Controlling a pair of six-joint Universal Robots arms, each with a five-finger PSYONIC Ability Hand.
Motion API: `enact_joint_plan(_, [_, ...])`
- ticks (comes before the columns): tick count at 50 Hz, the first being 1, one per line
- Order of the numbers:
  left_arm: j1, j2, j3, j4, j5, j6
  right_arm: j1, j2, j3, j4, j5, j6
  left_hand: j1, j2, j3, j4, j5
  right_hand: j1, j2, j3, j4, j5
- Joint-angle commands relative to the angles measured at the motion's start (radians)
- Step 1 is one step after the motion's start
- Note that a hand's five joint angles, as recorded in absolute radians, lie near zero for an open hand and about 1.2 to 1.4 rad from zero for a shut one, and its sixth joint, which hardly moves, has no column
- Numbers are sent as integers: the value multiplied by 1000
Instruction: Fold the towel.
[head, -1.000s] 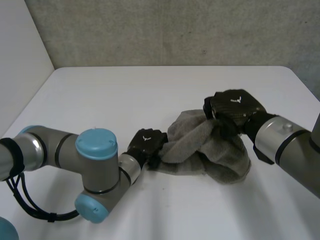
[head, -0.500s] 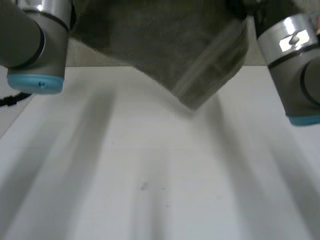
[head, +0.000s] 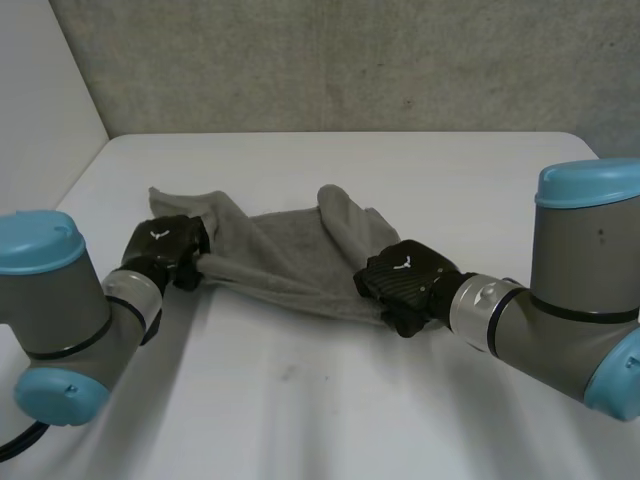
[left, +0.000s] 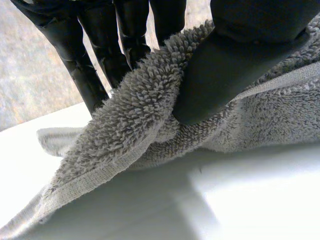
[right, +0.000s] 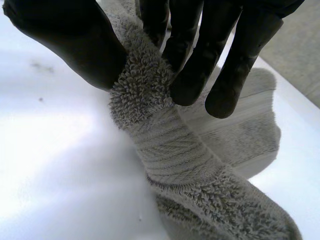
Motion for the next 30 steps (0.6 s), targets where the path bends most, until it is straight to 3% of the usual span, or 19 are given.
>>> enact_joint_plan(1, [-4,76,-22,2,-1,-1,-8,-39,57,-78,9,128,205,180,181,180,200,-554,-548,-564,-563,-557])
enact_joint_plan(17, [-9,85,-63,3,-1,-1,-118,-26,7,-48,34,286,205,180,181,180,200,-851,-845,-861,-860,-854])
enact_joint_plan(30, [-13,87,-71,2,-1,-1,-147,121,-179,157,9,294,205,180,181,180,200,-807,-801,-817,-816,-810])
